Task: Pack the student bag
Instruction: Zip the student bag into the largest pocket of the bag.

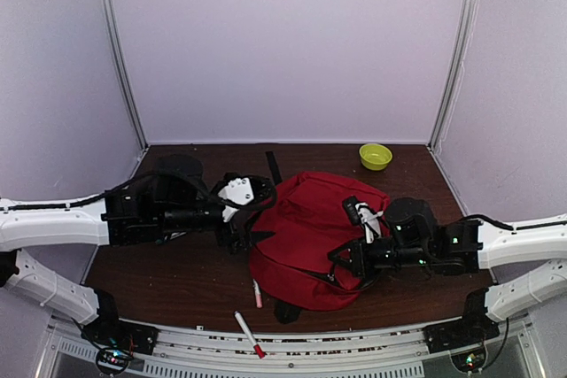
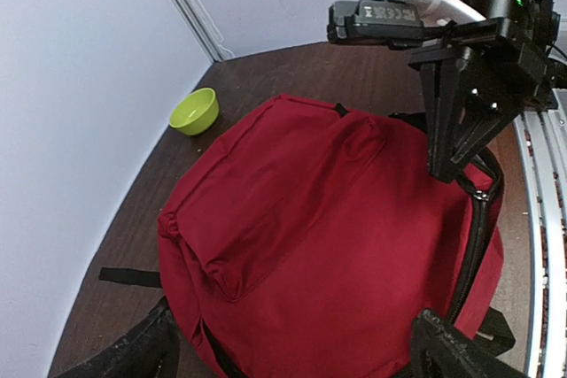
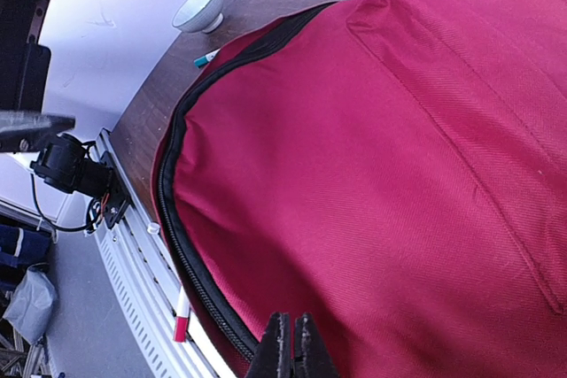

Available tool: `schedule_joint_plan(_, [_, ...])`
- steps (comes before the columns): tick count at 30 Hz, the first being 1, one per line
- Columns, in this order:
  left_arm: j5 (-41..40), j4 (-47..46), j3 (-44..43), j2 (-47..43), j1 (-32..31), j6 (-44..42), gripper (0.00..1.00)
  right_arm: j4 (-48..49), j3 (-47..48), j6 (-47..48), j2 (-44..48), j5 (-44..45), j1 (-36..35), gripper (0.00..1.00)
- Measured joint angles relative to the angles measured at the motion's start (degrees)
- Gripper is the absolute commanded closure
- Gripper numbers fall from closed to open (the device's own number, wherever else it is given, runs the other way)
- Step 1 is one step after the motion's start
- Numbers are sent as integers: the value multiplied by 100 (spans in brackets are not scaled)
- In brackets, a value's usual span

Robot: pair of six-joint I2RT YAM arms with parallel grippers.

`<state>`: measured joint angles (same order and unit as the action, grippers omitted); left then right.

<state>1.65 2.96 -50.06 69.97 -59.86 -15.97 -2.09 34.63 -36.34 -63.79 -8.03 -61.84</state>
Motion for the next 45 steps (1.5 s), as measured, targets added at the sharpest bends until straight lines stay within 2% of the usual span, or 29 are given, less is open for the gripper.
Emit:
schedule_joint_plan(9, [831,-452,68,133,-13,269,2,87,-59,-144,0,87,26,100])
schedule_joint_plan(16, [826,-651,138,553,-181,254,8,299,-278,-304,-11,83,28,100])
schedule_joint_plan(19, [824,-667,140,831,-304,151,17,365,-297,-339,-15,83,28,100])
schedule_joint_plan(24, [1113,-404,-57,1287,-546,-63,21,417,-319,-437,-15,79,37,100])
schedule_joint_plan(27, [1274,-212,-282,1499,-719,-186,37,437,-319,-459,-13,74,39,100])
schedule_joint_plan(31, [1504,52,-667,1882,-820,-345,45,450,-345,-468,28,57,39,100])
schedule_joint_plan(39, [1672,492,-942,2188,-820,-540,41,490,-575,-592,330,57,39,100])
schedule_joint_plan(45, [1722,634,-973,2249,-820,-610,44,472,-809,-691,774,83,39,100])
